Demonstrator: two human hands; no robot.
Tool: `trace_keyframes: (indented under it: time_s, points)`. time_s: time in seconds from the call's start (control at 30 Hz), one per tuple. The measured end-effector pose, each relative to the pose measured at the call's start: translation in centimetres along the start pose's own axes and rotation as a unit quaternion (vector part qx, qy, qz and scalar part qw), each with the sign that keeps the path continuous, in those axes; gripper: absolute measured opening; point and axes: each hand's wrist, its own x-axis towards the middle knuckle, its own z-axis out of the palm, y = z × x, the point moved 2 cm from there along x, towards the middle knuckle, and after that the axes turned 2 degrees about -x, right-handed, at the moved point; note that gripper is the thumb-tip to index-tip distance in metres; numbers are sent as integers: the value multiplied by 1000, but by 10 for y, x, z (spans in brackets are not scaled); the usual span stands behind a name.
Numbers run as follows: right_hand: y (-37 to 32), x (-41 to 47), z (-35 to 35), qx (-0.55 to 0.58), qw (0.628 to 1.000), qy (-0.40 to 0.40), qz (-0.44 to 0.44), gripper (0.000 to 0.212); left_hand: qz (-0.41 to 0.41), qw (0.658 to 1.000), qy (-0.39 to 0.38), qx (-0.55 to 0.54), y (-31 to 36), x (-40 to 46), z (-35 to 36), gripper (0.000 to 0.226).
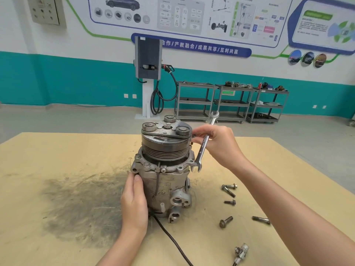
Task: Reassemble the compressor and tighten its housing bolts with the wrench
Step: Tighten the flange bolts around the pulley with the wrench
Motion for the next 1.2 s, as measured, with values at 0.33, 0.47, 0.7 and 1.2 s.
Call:
trace_keyframes:
  time_s: [0.33,0.47,0.7,1.2]
  points:
    - [5,-4,1,64,998,-20,12,22,8,1000,-5,-4,6,-2,2,27]
    - [4,3,3,37,999,-22,-3,19,8,1000,-11,-5,5,-1,0,29]
    - [6,7,2,10,998,-55,-4,15,11,1000,-8,-2,5,-1,1,30]
    - [10,14,6,14,994,-103,42,13,29,999,-21,-5,7,-2,1,44]
